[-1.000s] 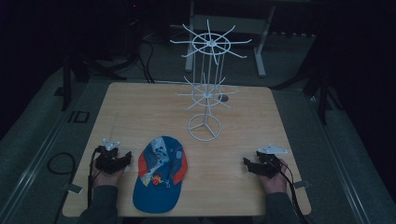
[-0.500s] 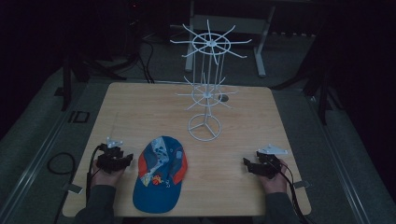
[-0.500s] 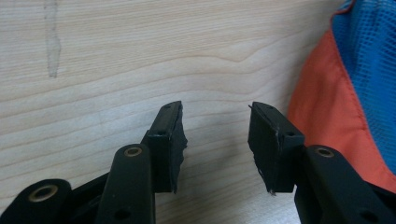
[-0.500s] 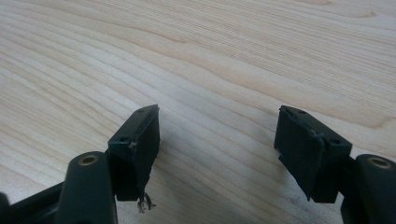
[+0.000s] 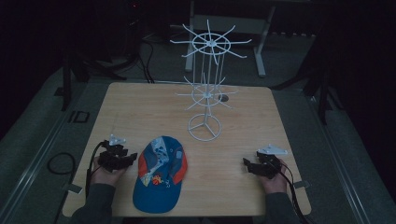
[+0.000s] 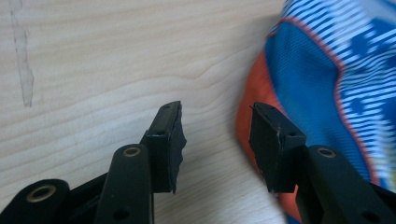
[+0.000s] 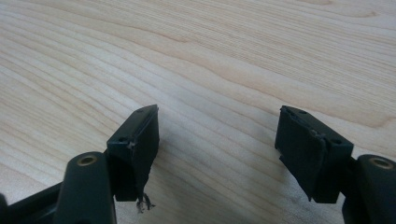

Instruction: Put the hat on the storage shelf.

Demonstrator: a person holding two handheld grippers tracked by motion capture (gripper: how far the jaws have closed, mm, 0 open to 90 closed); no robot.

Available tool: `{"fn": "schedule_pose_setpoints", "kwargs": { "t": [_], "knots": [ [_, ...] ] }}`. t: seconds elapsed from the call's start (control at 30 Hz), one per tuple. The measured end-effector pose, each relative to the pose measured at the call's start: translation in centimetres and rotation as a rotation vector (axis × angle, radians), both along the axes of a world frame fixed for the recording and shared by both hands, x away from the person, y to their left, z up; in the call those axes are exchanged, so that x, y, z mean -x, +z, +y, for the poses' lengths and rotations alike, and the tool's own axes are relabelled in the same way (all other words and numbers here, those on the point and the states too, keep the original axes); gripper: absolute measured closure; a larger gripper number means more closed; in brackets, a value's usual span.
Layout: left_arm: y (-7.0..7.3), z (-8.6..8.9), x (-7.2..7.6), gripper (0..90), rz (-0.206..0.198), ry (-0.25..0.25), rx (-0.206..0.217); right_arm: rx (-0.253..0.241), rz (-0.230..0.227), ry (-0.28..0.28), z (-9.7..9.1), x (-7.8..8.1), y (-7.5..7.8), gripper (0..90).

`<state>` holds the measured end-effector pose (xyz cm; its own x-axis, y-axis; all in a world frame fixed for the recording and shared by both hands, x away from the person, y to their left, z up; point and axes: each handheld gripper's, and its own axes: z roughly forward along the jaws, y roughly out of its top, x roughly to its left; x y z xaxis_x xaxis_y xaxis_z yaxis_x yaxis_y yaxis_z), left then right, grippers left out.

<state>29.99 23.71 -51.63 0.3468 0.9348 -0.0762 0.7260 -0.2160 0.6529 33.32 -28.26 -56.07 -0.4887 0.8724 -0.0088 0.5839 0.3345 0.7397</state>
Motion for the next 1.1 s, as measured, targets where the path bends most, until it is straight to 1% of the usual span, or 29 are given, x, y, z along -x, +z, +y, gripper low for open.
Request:
{"fn": "schedule_pose_setpoints", "kwargs": {
  "t": [0.23, 0.3, 0.5, 0.6, 0.93, 0.97, 1.03, 1.1],
  "knots": [
    [1.6, -1.1, 0.2, 53.4, -0.016, -0.034, -0.003, 0.000, 0.000, 0.000, 0.0, 0.0, 0.0, 30.4],
    [1.8, -1.6, 0.3, 52.4, -0.014, -0.044, -0.007, 0.000, 0.000, 0.000, 0.0, 0.0, 0.0, 30.4],
    [2.4, -2.9, 0.7, 48.9, -0.028, -0.070, -0.002, 0.000, 0.000, 0.000, 0.0, 0.0, 0.0, 30.4],
    [2.6, -3.7, 0.9, 46.6, -0.033, -0.084, -0.008, 0.000, 0.000, 0.000, 0.0, 0.0, 0.0, 30.4],
    [2.3, -6.2, 1.3, 41.7, -0.013, -0.111, -0.006, 0.000, 0.000, 0.000, 0.0, 0.0, 0.0, 30.4],
    [2.3, -6.2, 1.3, 41.5, -0.013, -0.111, -0.006, 0.000, 0.000, 0.000, 0.0, 0.0, 0.0, 30.4],
    [2.2, -6.9, 1.3, 41.6, 0.001, -0.122, -0.009, 0.000, 0.000, 0.000, 0.0, 0.0, 0.0, 30.3],
    [2.0, -7.4, 1.3, 41.6, 0.005, -0.132, -0.009, 0.000, 0.000, 0.000, 0.0, 0.0, 0.0, 30.3]
  ]
}}
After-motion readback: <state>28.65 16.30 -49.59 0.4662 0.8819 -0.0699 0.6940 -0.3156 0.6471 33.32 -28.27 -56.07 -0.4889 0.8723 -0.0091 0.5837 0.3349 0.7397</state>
